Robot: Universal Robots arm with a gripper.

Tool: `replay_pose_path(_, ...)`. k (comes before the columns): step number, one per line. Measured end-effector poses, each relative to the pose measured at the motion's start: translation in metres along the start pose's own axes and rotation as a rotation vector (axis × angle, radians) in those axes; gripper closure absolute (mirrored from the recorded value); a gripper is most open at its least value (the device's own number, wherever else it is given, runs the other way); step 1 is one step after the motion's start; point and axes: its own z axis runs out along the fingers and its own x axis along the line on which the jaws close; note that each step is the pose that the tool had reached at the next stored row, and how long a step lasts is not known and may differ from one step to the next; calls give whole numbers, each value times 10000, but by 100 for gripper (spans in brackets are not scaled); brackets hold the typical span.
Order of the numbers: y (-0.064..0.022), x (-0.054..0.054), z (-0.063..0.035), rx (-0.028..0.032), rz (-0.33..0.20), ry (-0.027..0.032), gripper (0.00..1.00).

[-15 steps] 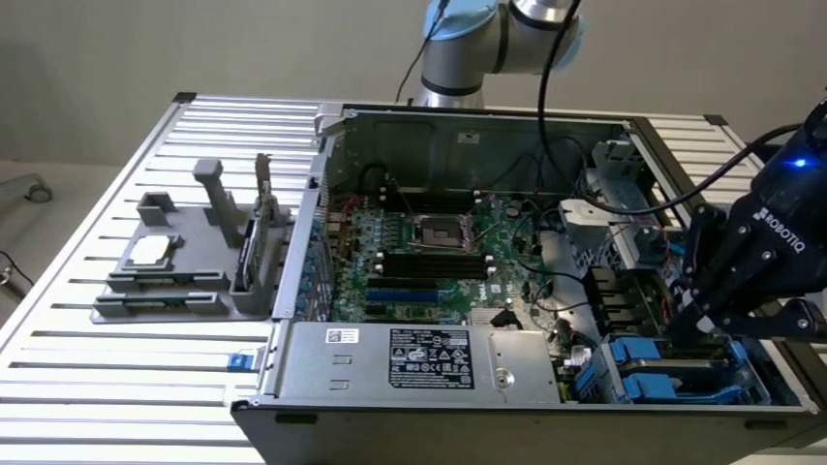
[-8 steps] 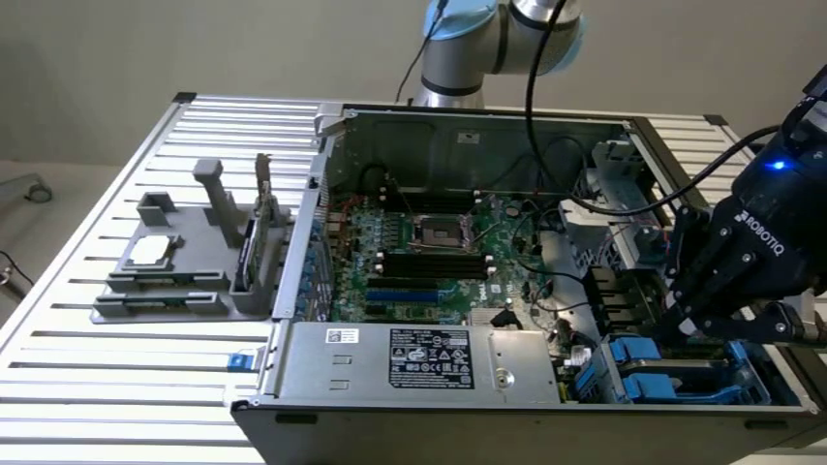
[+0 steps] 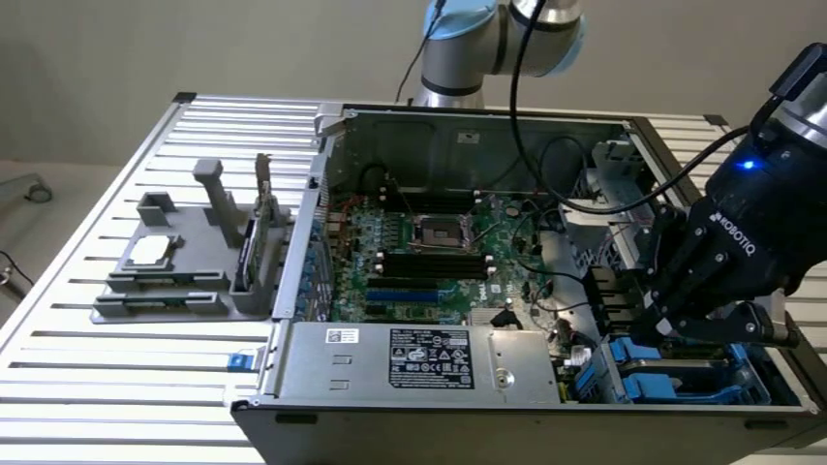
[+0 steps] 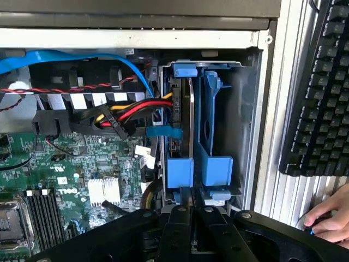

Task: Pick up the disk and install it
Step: 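Insert the second disk wire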

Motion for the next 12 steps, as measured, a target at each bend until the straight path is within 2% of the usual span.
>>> replay_pose_path(4,-59,-1,13,1,0,3,89)
replay_pose_path(12,-62,-1,12,0,0,1,89)
